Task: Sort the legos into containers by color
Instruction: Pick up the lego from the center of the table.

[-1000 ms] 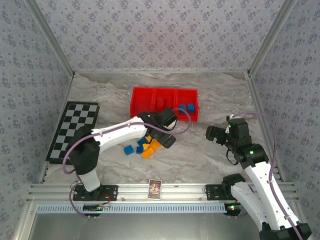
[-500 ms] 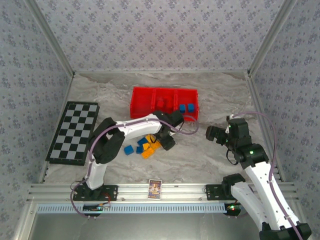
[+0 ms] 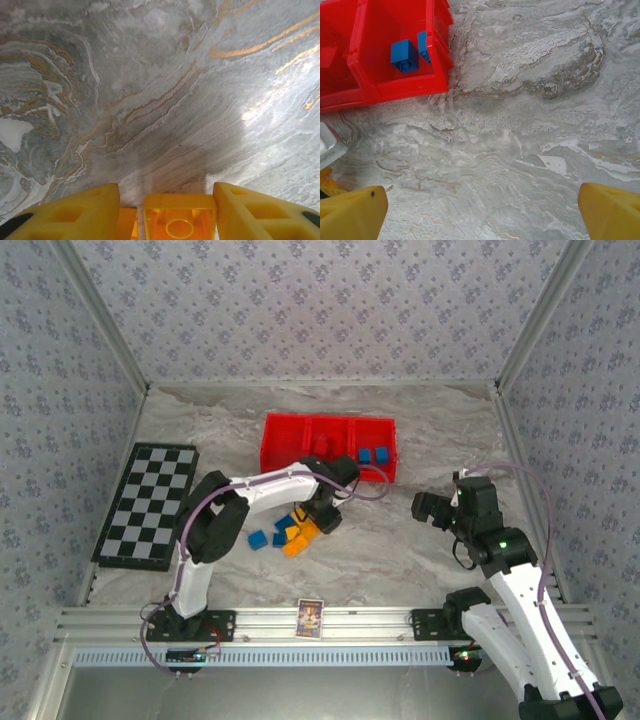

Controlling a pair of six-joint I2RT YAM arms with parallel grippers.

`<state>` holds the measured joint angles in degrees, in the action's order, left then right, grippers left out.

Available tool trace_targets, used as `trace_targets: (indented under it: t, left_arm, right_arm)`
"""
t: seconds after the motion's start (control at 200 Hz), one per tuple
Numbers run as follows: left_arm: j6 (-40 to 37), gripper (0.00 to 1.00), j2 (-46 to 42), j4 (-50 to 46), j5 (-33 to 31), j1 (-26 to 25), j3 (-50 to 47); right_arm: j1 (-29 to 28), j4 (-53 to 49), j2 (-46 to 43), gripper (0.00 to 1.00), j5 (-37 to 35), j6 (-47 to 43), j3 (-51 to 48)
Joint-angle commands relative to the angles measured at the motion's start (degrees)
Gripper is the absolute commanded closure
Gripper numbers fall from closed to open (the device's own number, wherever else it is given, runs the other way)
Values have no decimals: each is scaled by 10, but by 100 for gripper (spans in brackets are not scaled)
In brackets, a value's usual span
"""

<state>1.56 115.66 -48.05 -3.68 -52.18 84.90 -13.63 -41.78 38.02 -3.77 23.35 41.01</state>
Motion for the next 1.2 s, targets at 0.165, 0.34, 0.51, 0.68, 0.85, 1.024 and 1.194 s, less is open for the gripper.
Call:
trace_targets:
  t: [0.165,0.34,0.51,0.68,0.85,1.024,1.194]
  left_arm:
    - [9,53,6,-18,9,3,-22]
    - [25,62,2,-25,8,5,-32]
    - [39,71,-9,-18,8,6,-43]
    - [61,80,-51,0,-24,7,-42]
    - [82,84,-109,11,-50,18,-31]
    - [118,85,-165,25,-110,59,1]
    - [123,84,-145,29,-140,128,69]
  right_arm:
    - [4,-3,-4,0,1,5,-6]
    - [4,-3,-3,0,2,4,-6]
    - [4,-3,-3,0,1,4,-6]
    - [4,-3,-4,0,2,4,-6]
    - [5,-3,-4,0,0,4,-5]
    - [6,0,-3,0,1,3,-6]
    - [7,2,-2,0,2,2,-7]
